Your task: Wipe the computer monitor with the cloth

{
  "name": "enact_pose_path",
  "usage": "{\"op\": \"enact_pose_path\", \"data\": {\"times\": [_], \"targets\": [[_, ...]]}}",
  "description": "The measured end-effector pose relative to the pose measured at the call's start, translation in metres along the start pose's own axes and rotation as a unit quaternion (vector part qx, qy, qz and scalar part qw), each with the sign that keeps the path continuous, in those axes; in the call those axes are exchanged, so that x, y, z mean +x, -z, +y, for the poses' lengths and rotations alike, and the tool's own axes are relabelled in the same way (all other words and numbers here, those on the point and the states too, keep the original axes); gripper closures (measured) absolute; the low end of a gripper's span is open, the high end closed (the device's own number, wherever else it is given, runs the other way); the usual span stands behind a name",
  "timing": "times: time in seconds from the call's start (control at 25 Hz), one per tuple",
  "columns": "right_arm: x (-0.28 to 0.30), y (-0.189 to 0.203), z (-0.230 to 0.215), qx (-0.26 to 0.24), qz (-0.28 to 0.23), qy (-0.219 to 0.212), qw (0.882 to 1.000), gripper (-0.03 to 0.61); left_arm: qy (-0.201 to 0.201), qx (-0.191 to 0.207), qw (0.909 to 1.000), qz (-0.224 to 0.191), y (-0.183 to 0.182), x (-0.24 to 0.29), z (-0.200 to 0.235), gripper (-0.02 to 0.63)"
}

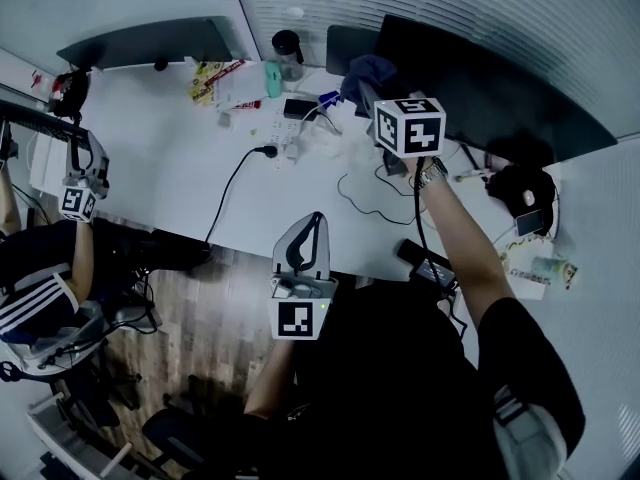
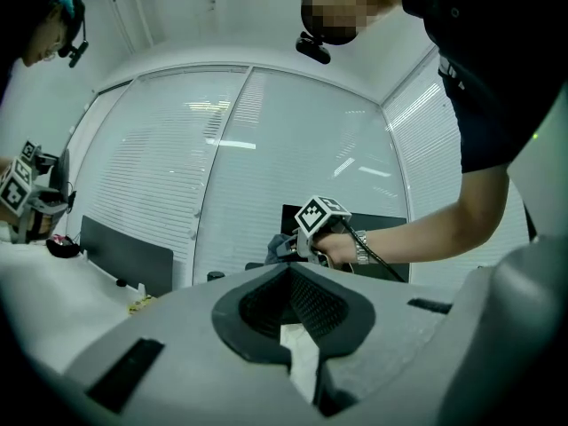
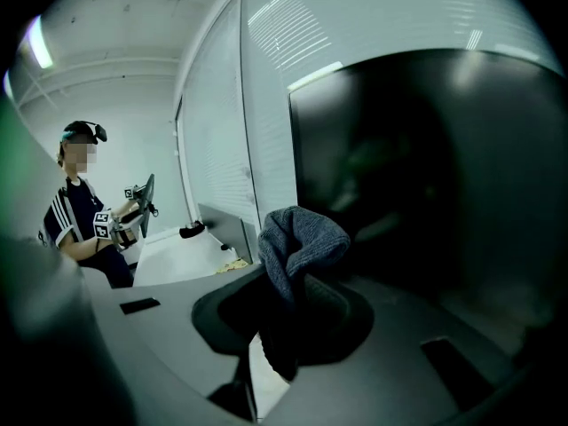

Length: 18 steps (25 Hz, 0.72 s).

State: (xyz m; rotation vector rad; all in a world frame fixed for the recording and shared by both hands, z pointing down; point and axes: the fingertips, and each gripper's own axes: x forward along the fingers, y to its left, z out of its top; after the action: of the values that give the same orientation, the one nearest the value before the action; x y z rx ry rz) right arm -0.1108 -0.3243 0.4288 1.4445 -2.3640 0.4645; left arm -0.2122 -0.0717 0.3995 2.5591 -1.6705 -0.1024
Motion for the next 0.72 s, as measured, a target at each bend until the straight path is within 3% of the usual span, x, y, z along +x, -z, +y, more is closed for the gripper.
{"op": "enact_pose_path", "data": {"times": [0.72], "targets": [[-0.032, -0.084, 0.009, -0.043, -0.058, 0.002, 0.997, 0.506, 0.023, -0.01, 0.9993, -0.027, -0.017, 0.017, -0.013, 0.606]]}}
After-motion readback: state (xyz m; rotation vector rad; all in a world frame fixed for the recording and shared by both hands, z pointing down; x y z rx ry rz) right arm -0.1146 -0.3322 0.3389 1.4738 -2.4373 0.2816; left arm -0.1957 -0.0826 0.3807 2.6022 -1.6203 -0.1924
